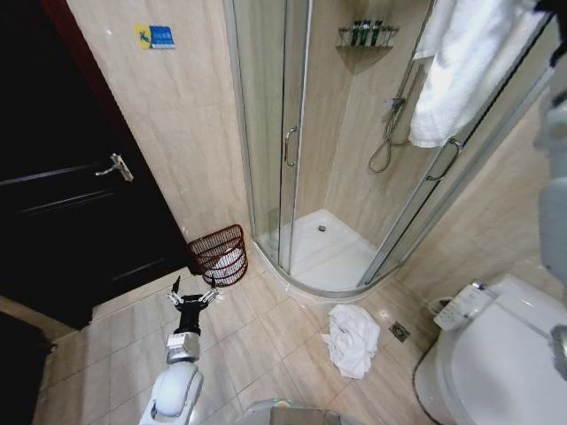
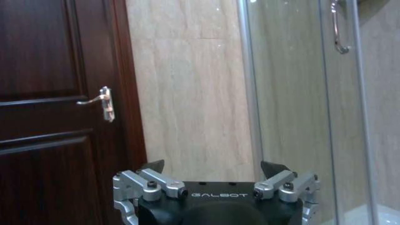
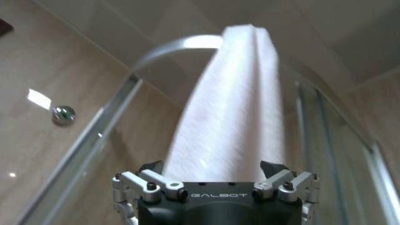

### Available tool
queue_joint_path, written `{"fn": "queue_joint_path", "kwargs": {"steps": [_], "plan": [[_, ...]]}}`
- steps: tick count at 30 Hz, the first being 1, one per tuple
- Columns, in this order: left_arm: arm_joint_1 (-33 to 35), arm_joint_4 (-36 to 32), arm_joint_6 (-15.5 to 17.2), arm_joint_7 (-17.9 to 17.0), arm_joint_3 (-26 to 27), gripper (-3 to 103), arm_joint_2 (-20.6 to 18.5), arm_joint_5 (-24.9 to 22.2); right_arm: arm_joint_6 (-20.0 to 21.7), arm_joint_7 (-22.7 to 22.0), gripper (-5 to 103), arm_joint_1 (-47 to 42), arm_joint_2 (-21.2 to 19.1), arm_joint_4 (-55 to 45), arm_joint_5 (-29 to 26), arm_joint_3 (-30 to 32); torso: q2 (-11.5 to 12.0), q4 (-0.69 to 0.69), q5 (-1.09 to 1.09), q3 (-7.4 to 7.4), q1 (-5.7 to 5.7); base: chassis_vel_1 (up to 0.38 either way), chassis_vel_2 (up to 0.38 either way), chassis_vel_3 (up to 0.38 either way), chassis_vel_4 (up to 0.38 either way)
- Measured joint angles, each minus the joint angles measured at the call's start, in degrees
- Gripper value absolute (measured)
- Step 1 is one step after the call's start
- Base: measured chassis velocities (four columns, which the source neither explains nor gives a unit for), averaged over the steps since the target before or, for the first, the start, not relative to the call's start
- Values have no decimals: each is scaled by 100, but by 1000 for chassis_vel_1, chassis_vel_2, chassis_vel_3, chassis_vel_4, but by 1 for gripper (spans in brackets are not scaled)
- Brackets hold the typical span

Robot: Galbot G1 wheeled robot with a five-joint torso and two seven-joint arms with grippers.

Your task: Discard the used towel into the hamper.

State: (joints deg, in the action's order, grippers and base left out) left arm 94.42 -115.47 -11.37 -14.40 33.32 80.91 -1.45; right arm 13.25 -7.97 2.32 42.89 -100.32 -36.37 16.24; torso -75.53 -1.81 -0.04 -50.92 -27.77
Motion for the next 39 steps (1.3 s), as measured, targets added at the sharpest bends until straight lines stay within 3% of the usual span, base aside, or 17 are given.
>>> {"fn": "queue_joint_path", "kwargs": {"steps": [5,11,19,35,39], "plan": [[83,-62,-77,15,150,100,67,0,107,-108,100,385,178,189,52,-195,0,-1,2,0,0,0,0,0,0],[183,-175,-153,35,389,100,214,-40,272,-291,100,405,112,335,59,25,0,3,6,0,0,0,0,0,0],[262,-192,-251,34,459,100,340,49,327,-316,100,293,63,261,-336,55,0,1,3,0,0,0,0,0,0],[416,-277,-372,32,595,100,462,106,315,-282,101,265,187,223,-310,-75,0,1,3,0,0,0,0,0,0],[463,-295,-429,31,625,100,491,122,288,-262,89,229,215,287,-310,-69,0,1,3,0,0,0,0,0,0]]}}
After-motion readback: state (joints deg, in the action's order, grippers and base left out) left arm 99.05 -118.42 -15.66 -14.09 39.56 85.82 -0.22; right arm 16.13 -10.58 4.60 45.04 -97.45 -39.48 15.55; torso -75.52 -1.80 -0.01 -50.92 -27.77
